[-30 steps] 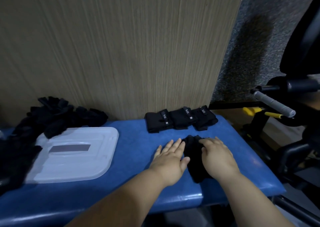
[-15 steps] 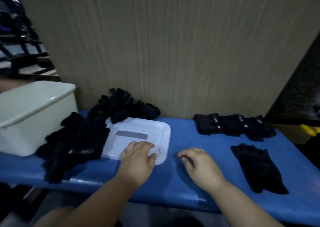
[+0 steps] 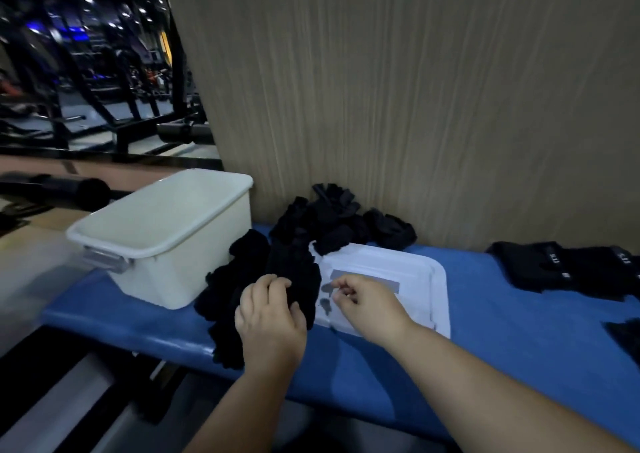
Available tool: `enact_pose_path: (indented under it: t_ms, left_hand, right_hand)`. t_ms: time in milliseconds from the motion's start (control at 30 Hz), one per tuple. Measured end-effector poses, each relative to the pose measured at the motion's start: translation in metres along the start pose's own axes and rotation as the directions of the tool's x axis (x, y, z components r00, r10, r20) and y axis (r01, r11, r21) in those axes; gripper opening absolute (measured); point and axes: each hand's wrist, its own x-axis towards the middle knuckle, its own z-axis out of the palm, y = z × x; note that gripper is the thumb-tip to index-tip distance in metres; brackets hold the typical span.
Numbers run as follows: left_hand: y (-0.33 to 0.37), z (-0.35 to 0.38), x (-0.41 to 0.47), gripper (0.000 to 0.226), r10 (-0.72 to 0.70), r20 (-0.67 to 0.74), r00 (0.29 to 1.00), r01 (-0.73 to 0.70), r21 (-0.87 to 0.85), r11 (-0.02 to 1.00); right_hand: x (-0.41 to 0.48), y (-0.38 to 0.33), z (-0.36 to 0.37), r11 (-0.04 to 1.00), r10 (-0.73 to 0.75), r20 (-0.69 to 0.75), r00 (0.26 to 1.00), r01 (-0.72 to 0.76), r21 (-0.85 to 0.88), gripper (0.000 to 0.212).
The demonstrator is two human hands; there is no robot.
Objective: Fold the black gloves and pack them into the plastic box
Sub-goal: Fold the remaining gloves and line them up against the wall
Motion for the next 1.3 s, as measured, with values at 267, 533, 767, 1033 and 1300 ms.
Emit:
enact_pose_path:
  t_ms: [267,533,767,1033,1300]
  left_hand:
    - [-0.012,0.008,0.011,0.043,-0.020,0.115,0.993,0.031,-0.098,0.995]
    - [0.004,0.002,0.013,0.041,0.023,0.150,0.988,0.017,-0.263,0.965]
    - [0.038,0.003,0.009,0.037,0.129,0.238,0.963,-0.047,-0.323,0.945]
    - [0.106,0.024,-0.004,0.023,0.165,0.503,0.849,0.136,-0.509,0.850]
    - [0.162,0.046,-0.026,0.041,0.231,0.718,0.657,0.544,-0.663,0.514]
  right_hand:
    - [0.038,-0.025,0.028,0.979,0.162,0.026,0.986,-0.164,0.123,0.049]
    - [0.040,-0.019,0.027,0.951,0.238,-0.073,0.969,-0.217,0.220,0.027]
    - [0.019,-0.007,-0.016,0.882,0.225,-0.231,0.947,-0.098,0.460,0.021]
    - [-0.028,0.042,-0.078,0.854,0.214,-0.322,0.922,-0.016,0.520,0.031]
    - [-0.086,0.071,-0.121,0.776,0.160,-0.224,0.961,0.018,0.631,0.034]
